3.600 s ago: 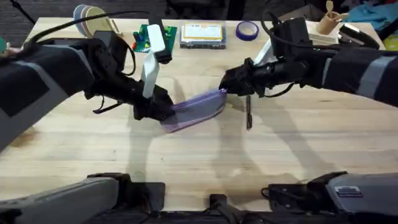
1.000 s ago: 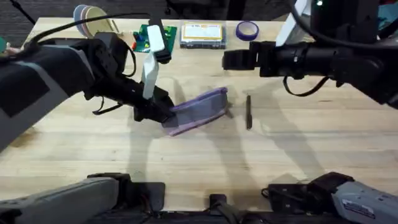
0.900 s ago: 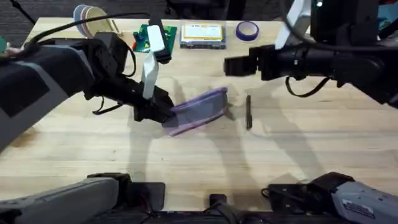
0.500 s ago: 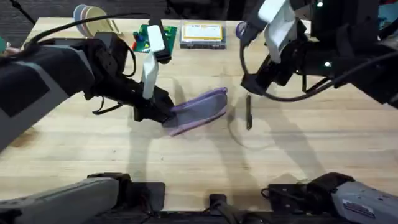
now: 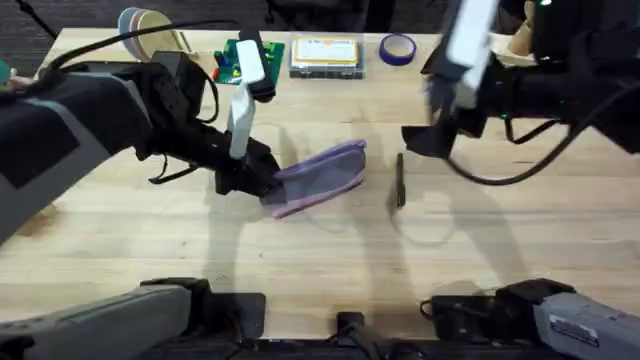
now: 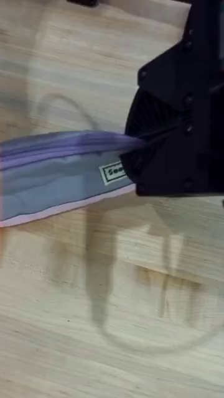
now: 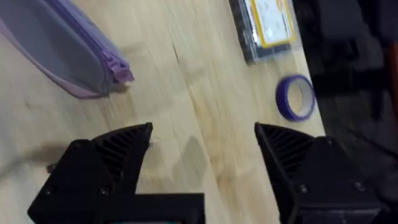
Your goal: Unzip the bag, pick up the pens from the table one at a time and place them inside, then zip the bag closed.
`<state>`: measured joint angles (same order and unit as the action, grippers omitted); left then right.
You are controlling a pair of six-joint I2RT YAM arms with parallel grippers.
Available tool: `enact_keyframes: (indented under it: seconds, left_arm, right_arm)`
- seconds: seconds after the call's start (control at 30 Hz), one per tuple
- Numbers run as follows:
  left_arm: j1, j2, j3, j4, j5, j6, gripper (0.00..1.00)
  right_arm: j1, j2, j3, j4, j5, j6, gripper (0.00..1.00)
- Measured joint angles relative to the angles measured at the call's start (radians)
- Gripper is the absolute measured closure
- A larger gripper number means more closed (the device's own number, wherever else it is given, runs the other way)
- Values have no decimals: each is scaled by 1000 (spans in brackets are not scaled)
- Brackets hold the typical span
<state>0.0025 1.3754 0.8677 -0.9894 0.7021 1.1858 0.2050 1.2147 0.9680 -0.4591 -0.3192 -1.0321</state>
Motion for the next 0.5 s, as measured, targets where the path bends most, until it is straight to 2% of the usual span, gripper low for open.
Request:
enact_keyframes:
  seconds: [0.1, 0.23, 0.33, 0.5]
  left_arm:
    - [0, 0, 0, 5, -2, 0, 959]
    - [0, 0, 0, 7, -4, 0, 959]
    - [0, 0, 0, 7, -4, 0, 959]
    - [0, 0, 0, 7, -4, 0, 959]
  right_arm:
    - [-79, 23, 0, -8, -177, -39, 3]
    - [-134, 73, 0, -21, -382, -64, 4]
    - [-138, 105, 0, -37, -464, -73, 4]
    - [-138, 118, 0, -37, -536, -77, 4]
